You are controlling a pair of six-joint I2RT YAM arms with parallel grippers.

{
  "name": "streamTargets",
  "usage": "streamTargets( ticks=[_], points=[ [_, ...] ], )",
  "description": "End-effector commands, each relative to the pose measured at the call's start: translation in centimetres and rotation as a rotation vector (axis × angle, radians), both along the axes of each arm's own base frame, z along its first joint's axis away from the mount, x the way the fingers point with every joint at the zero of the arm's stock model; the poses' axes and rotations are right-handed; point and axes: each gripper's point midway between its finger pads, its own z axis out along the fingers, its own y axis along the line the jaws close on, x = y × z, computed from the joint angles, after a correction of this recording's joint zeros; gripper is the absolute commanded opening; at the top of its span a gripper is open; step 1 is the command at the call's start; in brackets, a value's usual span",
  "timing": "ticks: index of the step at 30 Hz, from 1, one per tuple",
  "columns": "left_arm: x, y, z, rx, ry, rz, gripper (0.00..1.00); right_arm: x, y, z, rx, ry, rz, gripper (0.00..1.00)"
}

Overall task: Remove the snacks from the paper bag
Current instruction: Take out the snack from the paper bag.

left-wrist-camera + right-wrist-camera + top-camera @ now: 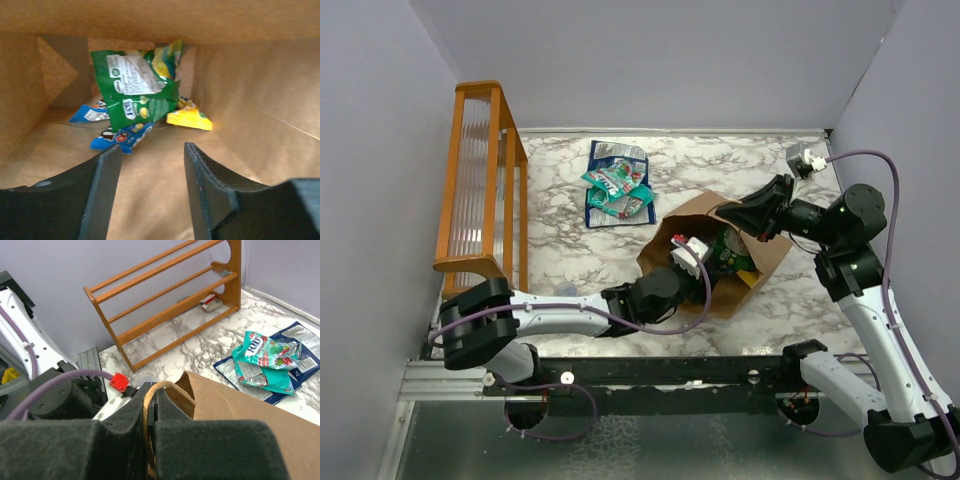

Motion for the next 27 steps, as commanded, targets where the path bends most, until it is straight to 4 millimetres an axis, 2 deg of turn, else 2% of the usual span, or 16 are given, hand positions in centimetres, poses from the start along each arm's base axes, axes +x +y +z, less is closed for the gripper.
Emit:
streamTargets(
  ticks=[1,4,9,10,12,20,23,27],
  points=[
    [2.2,-0.3,0.8,-0.126,-0.003,0.014,0.52,-0.5,-0.2,2.4,0.014,-0.076,-0.010,0.01],
    [2.8,-0.6,-0.1,-0.165,-0.037,-0.007,0.50,-0.6,-0.2,2.7,0.019,-0.082,-0.008,0.01],
    [3.8,-2.6,-1.9,-0.109,-0.048,-0.008,0.49,-0.7,-0.2,2.8,0.019,-0.079,-0.006,0.01],
    [3.9,-2.8,-1.7,-0.119,-0.058,-0.013,0.49,-0.7,-0.2,2.8,0.019,-0.080,-0.006,0.01],
    [4.3,-3.0,-2.8,-0.112,-0.078,-0.005,0.50,-0.7,-0.2,2.8,0.018,-0.081,-0.006,0.01],
    [7.6,-4.4,-4.7,-0.058,-0.051,0.044,0.56,-0.7,-0.2,2.5,0.013,-0.070,-0.004,0.01],
    [8.6,-4.8,-5.8,0.012,-0.010,0.076,0.57,-0.8,-0.2,2.5,0.013,-0.070,0.000,0.01],
    [9.5,-4.1,-5.3,0.009,-0.029,0.135,0.57,-0.8,-0.2,2.4,0.010,-0.069,-0.002,0.01]
  ],
)
